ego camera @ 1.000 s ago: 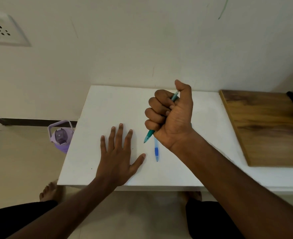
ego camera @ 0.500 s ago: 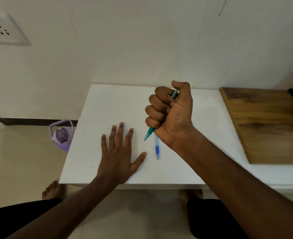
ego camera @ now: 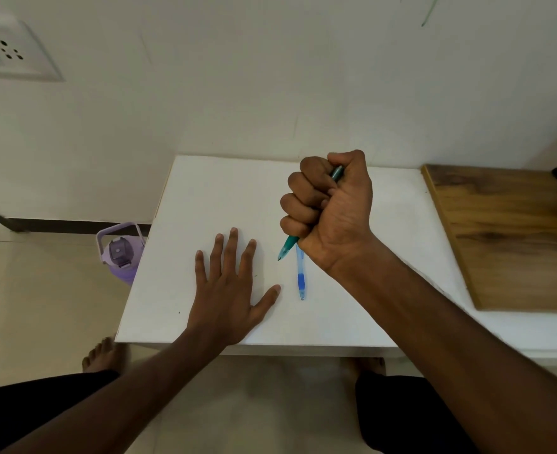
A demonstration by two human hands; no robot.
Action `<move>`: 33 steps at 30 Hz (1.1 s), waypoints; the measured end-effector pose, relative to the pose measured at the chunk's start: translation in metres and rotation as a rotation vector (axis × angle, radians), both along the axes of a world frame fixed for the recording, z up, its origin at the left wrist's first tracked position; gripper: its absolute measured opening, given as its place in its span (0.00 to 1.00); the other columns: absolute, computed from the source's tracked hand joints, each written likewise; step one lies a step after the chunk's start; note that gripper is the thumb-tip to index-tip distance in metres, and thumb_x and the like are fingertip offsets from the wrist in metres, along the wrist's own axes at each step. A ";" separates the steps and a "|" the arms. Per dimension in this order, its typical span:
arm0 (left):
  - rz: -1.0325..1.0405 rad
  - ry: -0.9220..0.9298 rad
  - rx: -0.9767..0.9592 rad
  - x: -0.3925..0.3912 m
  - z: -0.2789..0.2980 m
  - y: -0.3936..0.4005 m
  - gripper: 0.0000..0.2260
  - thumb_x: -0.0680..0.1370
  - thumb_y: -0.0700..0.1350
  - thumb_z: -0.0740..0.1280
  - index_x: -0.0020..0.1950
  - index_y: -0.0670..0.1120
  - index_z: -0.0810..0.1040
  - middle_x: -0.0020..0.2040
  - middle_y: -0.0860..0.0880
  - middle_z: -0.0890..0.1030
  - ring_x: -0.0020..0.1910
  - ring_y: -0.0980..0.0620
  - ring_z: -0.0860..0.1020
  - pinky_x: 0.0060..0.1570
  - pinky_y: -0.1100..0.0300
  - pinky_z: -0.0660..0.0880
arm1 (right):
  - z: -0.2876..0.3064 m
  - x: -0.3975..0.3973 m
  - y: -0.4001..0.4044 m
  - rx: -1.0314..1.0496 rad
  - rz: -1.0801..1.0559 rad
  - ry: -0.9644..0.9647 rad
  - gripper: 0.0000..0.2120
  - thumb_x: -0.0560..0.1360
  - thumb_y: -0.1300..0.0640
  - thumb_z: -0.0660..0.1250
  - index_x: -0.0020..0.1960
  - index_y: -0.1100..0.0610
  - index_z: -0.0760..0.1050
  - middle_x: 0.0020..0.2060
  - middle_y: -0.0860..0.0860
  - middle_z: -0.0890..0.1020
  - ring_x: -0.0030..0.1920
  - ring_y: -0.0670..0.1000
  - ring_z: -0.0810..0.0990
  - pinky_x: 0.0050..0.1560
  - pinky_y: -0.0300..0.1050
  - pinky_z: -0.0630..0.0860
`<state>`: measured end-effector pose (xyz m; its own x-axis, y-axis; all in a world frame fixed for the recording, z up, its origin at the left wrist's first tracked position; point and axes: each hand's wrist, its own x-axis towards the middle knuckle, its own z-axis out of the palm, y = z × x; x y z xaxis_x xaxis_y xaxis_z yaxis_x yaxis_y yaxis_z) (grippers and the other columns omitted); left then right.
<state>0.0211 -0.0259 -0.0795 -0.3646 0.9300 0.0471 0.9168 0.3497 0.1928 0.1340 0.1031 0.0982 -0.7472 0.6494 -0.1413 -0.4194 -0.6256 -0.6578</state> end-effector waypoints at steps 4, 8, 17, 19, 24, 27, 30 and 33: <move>0.004 0.003 -0.002 0.000 0.001 0.000 0.43 0.78 0.77 0.48 0.86 0.53 0.53 0.88 0.46 0.46 0.86 0.39 0.49 0.81 0.33 0.48 | 0.000 0.001 0.001 0.003 -0.011 -0.013 0.22 0.82 0.47 0.47 0.31 0.52 0.52 0.25 0.47 0.54 0.24 0.46 0.50 0.26 0.33 0.55; 0.003 0.001 0.001 0.000 0.001 0.000 0.43 0.77 0.77 0.48 0.85 0.52 0.56 0.87 0.44 0.49 0.86 0.39 0.51 0.81 0.32 0.51 | -0.001 0.000 0.001 -0.010 -0.015 -0.001 0.24 0.82 0.44 0.48 0.30 0.51 0.53 0.24 0.47 0.55 0.23 0.45 0.51 0.25 0.33 0.55; 0.000 0.008 -0.002 0.000 0.003 -0.001 0.43 0.78 0.76 0.48 0.86 0.52 0.53 0.87 0.44 0.46 0.86 0.39 0.48 0.81 0.33 0.50 | -0.003 0.001 0.005 0.021 -0.082 -0.080 0.23 0.83 0.46 0.50 0.31 0.52 0.52 0.25 0.48 0.54 0.24 0.46 0.51 0.27 0.35 0.53; 0.005 0.013 -0.006 0.000 0.003 -0.001 0.43 0.78 0.77 0.48 0.86 0.52 0.53 0.87 0.44 0.46 0.86 0.39 0.49 0.81 0.33 0.50 | -0.003 0.001 0.005 0.019 -0.069 -0.063 0.22 0.82 0.47 0.49 0.31 0.52 0.52 0.25 0.48 0.54 0.24 0.46 0.51 0.27 0.34 0.53; 0.009 0.018 0.007 0.000 0.001 0.000 0.43 0.78 0.77 0.49 0.85 0.52 0.55 0.87 0.44 0.48 0.86 0.38 0.51 0.81 0.32 0.51 | -0.002 0.000 0.004 0.039 -0.041 -0.068 0.22 0.82 0.48 0.48 0.31 0.51 0.52 0.24 0.47 0.54 0.23 0.46 0.51 0.26 0.34 0.54; 0.011 0.022 0.007 0.000 -0.002 0.001 0.43 0.78 0.77 0.48 0.85 0.53 0.54 0.87 0.44 0.47 0.86 0.38 0.50 0.81 0.32 0.51 | -0.002 -0.001 0.002 0.054 -0.018 -0.060 0.23 0.83 0.45 0.48 0.30 0.52 0.52 0.25 0.48 0.54 0.24 0.46 0.50 0.27 0.35 0.52; 0.014 0.026 0.010 -0.001 -0.004 0.001 0.43 0.77 0.78 0.48 0.85 0.53 0.54 0.87 0.45 0.48 0.86 0.38 0.51 0.81 0.32 0.52 | -0.001 -0.001 0.002 0.061 -0.031 -0.091 0.22 0.82 0.48 0.48 0.31 0.52 0.51 0.25 0.48 0.53 0.24 0.46 0.50 0.27 0.36 0.51; 0.010 0.028 0.023 -0.001 -0.005 0.001 0.43 0.78 0.77 0.49 0.85 0.53 0.54 0.87 0.45 0.48 0.86 0.38 0.51 0.81 0.32 0.52 | -0.001 -0.001 0.001 0.061 -0.028 -0.083 0.24 0.84 0.44 0.48 0.31 0.52 0.52 0.25 0.48 0.54 0.24 0.46 0.51 0.27 0.35 0.52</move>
